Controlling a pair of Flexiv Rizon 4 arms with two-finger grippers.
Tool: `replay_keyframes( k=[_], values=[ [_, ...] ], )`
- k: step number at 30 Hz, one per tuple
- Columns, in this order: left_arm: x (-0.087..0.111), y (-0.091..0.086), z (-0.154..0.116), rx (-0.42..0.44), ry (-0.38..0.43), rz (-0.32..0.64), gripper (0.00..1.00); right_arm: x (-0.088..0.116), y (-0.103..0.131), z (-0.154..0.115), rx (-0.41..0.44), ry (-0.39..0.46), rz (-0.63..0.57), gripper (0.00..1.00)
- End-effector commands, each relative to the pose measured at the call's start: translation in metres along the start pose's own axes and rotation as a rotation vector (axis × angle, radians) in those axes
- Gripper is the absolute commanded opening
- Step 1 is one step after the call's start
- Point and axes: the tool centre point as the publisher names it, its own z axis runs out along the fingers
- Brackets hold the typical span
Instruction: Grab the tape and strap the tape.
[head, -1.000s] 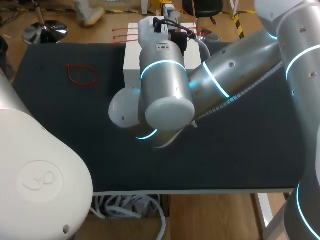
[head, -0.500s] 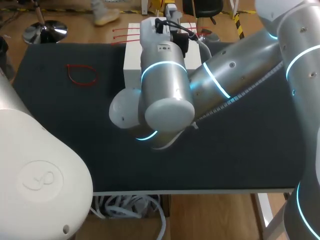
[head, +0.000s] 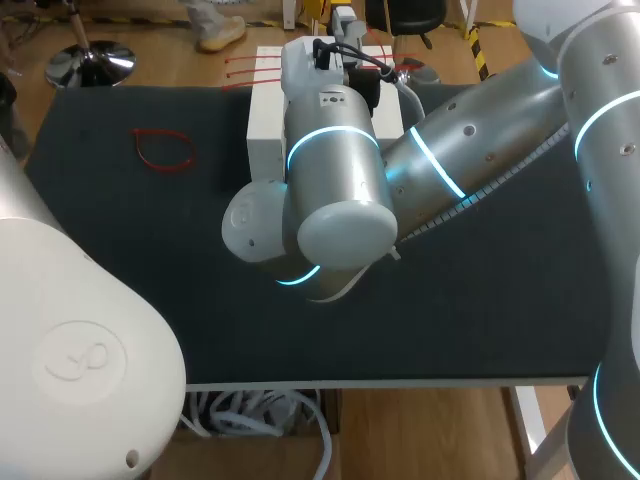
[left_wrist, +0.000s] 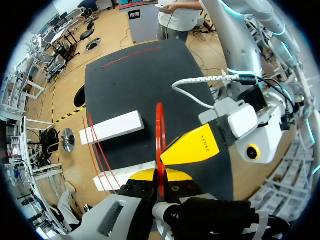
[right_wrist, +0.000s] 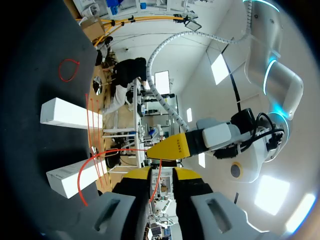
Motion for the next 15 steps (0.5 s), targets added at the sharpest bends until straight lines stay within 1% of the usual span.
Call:
replay_keyframes(
  k=[1,4,7,12,15],
  values=[
    [0.001,0.000,-0.001,-0.002,0.000,0.001,0.00,-0.004,0.004,-0.007,-0.053,0.027,-0.001,0.17],
    [0.001,0.000,-0.001,-0.002,0.000,0.001,0.00,-0.004,0.010,-0.013,-0.093,0.041,0.002,0.14],
    [0.001,0.000,-0.001,-0.002,0.000,0.001,0.00,-0.004,0.009,-0.021,-0.117,0.052,0.003,0.15],
    [0.001,0.000,-0.001,-0.002,0.000,0.001,0.00,-0.006,-0.003,-0.036,-0.125,0.061,0.007,0.17],
    [0.001,0.000,-0.001,-0.002,0.000,0.001,0.00,-0.007,-0.011,-0.044,-0.126,0.066,0.013,0.16]
  ],
)
